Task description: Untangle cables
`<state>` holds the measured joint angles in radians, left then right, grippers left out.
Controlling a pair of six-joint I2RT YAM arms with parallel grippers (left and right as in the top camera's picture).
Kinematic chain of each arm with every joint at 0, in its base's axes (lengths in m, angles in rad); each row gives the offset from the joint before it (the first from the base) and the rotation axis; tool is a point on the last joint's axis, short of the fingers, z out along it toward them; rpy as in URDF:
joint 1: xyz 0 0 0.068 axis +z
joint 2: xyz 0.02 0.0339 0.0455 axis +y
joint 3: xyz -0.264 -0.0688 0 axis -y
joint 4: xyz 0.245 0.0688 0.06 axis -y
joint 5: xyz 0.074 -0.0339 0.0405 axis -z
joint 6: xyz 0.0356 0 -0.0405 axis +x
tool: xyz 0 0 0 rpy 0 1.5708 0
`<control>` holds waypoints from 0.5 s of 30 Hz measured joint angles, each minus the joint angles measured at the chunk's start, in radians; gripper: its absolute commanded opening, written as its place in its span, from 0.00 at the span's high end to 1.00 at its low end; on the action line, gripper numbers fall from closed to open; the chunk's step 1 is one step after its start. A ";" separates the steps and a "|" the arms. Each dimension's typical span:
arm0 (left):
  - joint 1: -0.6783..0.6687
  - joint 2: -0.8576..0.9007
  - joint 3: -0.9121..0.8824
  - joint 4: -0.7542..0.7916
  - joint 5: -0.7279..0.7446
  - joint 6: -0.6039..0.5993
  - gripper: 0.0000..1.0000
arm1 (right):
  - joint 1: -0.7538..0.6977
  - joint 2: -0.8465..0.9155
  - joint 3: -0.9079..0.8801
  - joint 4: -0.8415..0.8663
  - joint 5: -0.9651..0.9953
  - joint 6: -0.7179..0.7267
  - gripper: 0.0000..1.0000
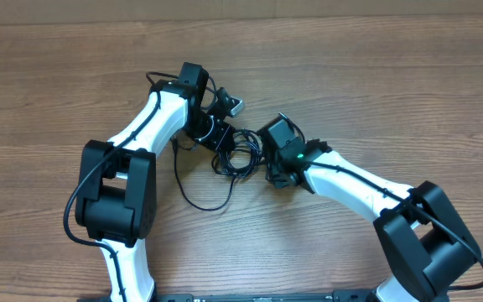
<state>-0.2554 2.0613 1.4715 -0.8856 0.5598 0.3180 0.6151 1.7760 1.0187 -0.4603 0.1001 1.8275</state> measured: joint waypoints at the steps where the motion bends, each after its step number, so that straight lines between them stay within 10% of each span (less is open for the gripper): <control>1: 0.000 0.000 0.001 0.001 0.008 0.000 0.96 | -0.008 0.000 0.000 -0.001 -0.011 0.001 0.67; 5: 0.000 0.000 0.002 0.002 0.034 0.000 0.96 | -0.017 0.000 0.000 -0.002 -0.035 -0.004 0.96; 15: 0.001 0.000 0.002 0.003 0.058 0.000 0.96 | -0.019 0.000 -0.003 0.151 -0.101 -0.153 0.96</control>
<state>-0.2546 2.0613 1.4738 -0.8829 0.6178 0.3180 0.5964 1.7760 1.0153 -0.3096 -0.0013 1.6745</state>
